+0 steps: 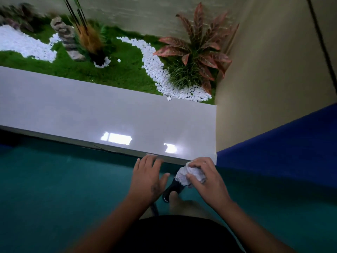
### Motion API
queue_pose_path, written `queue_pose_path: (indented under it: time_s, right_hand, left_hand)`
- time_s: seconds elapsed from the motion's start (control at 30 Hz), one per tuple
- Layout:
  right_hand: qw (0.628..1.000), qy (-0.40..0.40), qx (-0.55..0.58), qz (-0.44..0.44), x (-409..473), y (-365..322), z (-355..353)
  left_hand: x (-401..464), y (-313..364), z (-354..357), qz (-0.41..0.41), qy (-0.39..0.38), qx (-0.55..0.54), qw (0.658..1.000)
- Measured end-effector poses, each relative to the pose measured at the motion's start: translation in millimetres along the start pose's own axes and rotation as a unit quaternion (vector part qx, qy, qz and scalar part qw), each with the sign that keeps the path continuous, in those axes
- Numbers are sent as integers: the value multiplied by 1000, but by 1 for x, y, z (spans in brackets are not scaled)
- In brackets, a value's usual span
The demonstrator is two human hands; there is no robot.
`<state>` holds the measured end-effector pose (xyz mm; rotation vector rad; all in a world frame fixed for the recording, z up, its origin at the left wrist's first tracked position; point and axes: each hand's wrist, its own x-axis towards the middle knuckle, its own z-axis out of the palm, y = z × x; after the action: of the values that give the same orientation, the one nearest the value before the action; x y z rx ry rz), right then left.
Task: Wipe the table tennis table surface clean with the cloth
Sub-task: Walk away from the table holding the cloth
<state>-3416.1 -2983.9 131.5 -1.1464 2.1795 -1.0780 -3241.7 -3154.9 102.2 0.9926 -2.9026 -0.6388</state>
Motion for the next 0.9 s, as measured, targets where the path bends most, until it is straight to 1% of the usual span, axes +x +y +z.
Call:
queue_pose_path:
  time_s: [0.1,0.2,0.27,0.33,0.37,0.43,0.5,0.53,0.6,0.63,0.73,0.77,0.8,0.9]
  right_hand:
    - [1000,-15,-3,-5,42,9,-11]
    - [1000,-22,-5,-21,75,18,-19]
    - [999,-21,-9,-23,94,24,-22]
    - [1000,-15,-4,-18,107,27,-22]
    - [1000,-10,4,-12,112,27,-22]
    - [1000,2,21,7,122,27,-19]
    - [999,8,31,20,129,25,-14]
    - [999,9,30,19,132,24,-10]
    - [1000,11,25,14,138,22,-1]
    - [999,17,24,14,140,21,3]
    - [998,42,34,28,144,14,19]
    - [997,49,42,36,146,12,24]
    - [996,56,50,43,148,10,30]
    - [993,80,69,54,156,7,46]
  left_hand:
    - [31,6,0,-22,-3,-12,1000]
    - [62,18,-2,-18,15,-14,1000]
    - [81,24,-3,-31,21,-36,999]
    - [96,31,-7,-69,-2,-70,995]
    - [103,35,-10,-95,-28,-93,991]
    - [115,41,-14,-142,-72,-157,975]
    - [126,41,-16,-182,-105,-254,944]
    - [131,39,-14,-204,-115,-312,920]
    - [140,31,-10,-244,-130,-427,861]
    - [145,26,-9,-262,-133,-467,834]
    - [161,14,-6,-319,-151,-533,769]
    - [165,11,-4,-327,-160,-548,753]
    - [169,6,-2,-333,-170,-552,746]
    - [181,-9,4,-341,-214,-529,747]
